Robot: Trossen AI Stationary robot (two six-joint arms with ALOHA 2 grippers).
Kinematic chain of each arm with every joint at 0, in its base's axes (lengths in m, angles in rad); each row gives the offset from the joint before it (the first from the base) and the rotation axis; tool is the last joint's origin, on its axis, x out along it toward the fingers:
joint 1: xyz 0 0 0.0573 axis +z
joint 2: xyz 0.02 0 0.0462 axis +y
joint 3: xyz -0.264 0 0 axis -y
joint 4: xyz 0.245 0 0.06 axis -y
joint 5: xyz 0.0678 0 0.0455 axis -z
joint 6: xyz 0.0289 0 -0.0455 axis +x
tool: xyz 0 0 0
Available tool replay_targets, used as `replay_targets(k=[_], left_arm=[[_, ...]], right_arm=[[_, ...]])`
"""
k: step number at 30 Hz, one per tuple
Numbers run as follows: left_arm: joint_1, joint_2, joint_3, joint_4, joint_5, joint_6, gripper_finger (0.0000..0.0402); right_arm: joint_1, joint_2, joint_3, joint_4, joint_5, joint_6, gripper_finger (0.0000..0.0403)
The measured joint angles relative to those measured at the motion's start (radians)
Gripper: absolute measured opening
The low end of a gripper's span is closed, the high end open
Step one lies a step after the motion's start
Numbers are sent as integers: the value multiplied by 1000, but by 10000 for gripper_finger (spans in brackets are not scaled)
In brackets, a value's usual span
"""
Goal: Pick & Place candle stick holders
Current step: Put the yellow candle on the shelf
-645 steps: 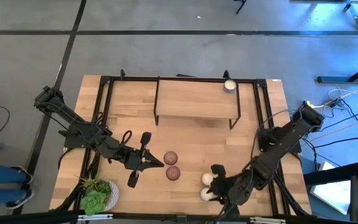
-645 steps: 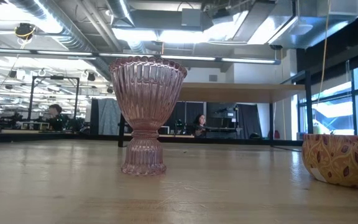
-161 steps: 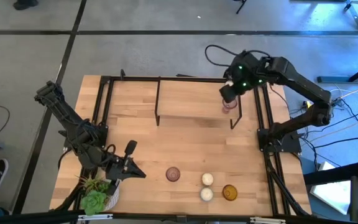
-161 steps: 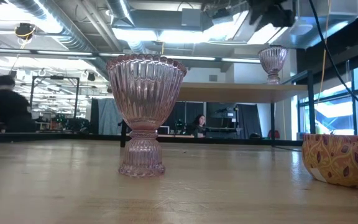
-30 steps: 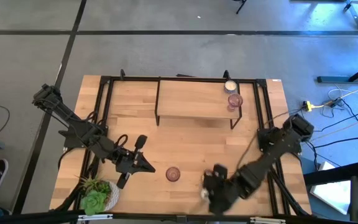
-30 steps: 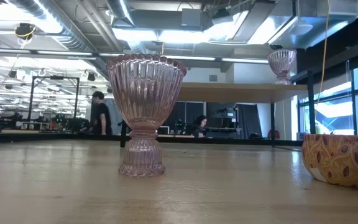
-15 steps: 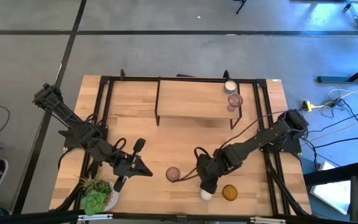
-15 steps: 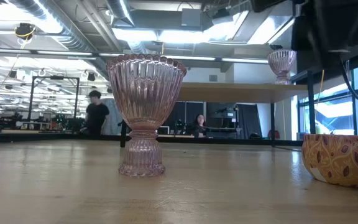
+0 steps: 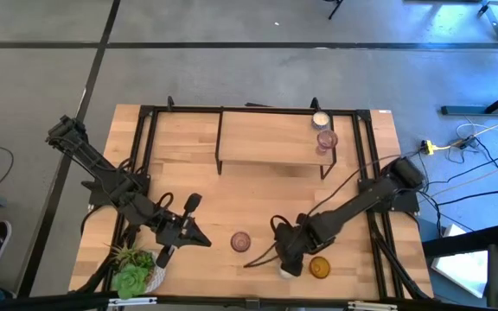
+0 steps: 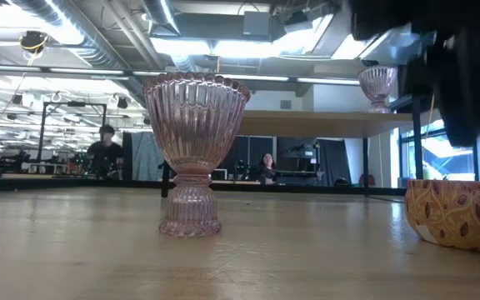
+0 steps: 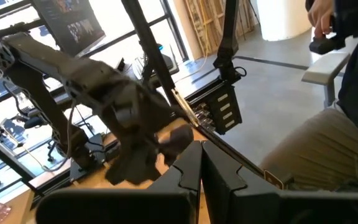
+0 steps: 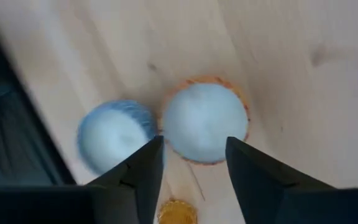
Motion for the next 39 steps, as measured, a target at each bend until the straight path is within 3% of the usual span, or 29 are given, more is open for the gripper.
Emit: replay_targets(k=[3,10,22,29,39], left_arm=[[0,0,0,-1,0,0,4],[0,0,0,-5,1,1,4],[1,0,0,-5,2,3,4],[1,0,0,-10,2,3,4],[1,0,0,-8,3,3,4]], right_arm=[[-25,44,0,-6,-87,81,203],[-46,80,1,29,-113,101,243],[-46,79,144,-67,47,18,250],[-44,78,172,-212,38,127,250],[-44,135,172,-209,-35,159,251]])
